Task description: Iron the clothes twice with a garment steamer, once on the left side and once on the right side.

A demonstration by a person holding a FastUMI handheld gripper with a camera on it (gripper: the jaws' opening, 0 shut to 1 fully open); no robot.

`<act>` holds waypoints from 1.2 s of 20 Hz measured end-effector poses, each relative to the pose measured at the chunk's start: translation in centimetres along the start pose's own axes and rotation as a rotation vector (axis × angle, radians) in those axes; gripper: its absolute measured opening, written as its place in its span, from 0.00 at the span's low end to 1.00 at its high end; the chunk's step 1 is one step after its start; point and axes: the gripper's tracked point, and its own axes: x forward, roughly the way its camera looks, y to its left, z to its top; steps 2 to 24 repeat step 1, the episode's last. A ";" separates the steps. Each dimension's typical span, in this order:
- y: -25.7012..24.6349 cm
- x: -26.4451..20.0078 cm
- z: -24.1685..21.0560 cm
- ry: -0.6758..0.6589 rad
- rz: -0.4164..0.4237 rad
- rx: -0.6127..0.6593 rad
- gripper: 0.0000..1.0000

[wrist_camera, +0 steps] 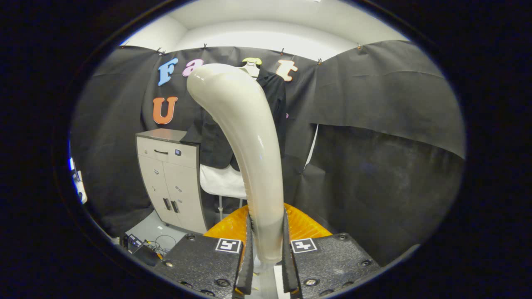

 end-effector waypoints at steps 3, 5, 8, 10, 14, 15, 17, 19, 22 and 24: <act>0.1 -0.4 -0.3 -0.001 0.008 0.004 0.31; 0.1 -0.4 -0.3 -0.001 0.008 0.004 0.31; 0.1 -0.4 -0.3 -0.001 0.008 0.004 0.31; 0.1 -0.4 -0.3 -0.001 0.008 0.004 0.31; 0.1 -0.4 -0.3 -0.001 0.008 0.004 0.31; 0.1 -0.4 -0.3 -0.001 0.008 0.004 0.31; 0.1 -0.4 -0.3 -0.001 0.008 0.004 0.31; 0.1 -0.4 -0.3 -0.001 0.008 0.004 0.31; 0.1 -0.4 -0.3 -0.001 0.008 0.004 0.31; 0.1 -0.4 -0.3 -0.001 0.008 0.004 0.31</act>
